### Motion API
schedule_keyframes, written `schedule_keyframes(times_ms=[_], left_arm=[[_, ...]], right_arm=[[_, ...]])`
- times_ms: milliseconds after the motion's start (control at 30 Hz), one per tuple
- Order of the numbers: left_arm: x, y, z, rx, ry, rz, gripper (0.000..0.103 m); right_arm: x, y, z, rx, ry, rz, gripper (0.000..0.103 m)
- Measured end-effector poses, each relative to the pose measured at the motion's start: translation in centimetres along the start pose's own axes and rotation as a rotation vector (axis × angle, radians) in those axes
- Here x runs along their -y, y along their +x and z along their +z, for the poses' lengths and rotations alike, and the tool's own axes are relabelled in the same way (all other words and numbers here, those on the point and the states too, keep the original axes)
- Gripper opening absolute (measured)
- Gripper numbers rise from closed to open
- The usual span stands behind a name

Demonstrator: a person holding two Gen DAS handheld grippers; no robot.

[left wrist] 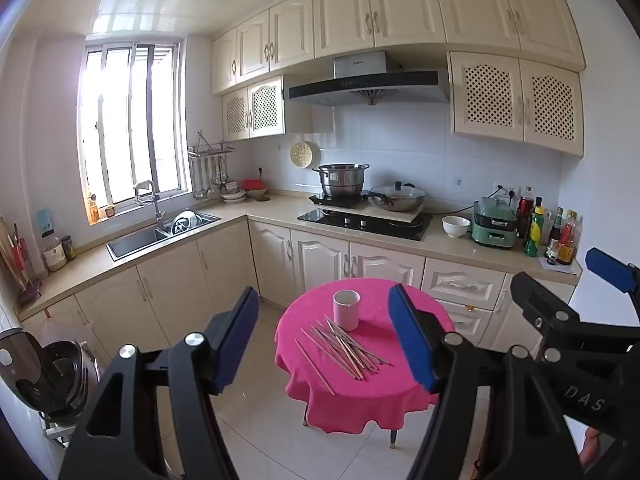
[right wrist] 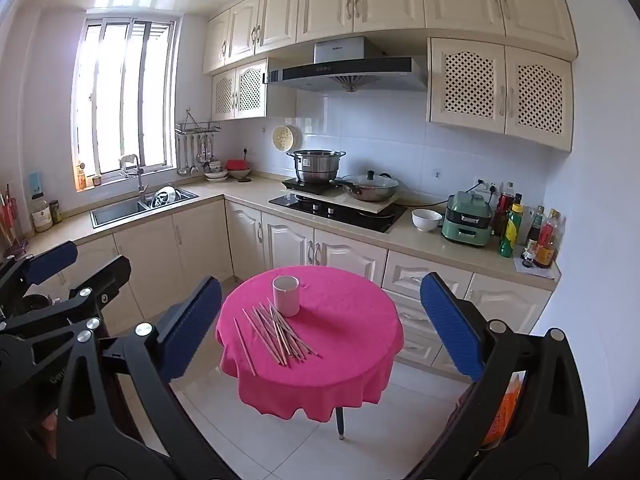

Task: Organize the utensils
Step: 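Move both tools toward the loose chopsticks on the pink table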

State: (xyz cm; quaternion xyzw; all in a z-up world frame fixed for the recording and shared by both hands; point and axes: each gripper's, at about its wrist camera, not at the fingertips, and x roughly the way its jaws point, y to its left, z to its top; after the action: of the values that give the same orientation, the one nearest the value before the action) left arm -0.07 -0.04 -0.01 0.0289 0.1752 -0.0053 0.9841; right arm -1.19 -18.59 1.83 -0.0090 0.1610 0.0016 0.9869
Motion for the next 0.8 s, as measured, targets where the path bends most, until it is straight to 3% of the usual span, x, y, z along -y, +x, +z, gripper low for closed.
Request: schedule_keyframes(times_ms=[800], left_arm=[[-1.0,1.8,-1.5,-0.014,0.01,0.014,0.066]], right_arm=[[-0.8,2.3,-1.9,-0.017,0.013,0.008,0.097]])
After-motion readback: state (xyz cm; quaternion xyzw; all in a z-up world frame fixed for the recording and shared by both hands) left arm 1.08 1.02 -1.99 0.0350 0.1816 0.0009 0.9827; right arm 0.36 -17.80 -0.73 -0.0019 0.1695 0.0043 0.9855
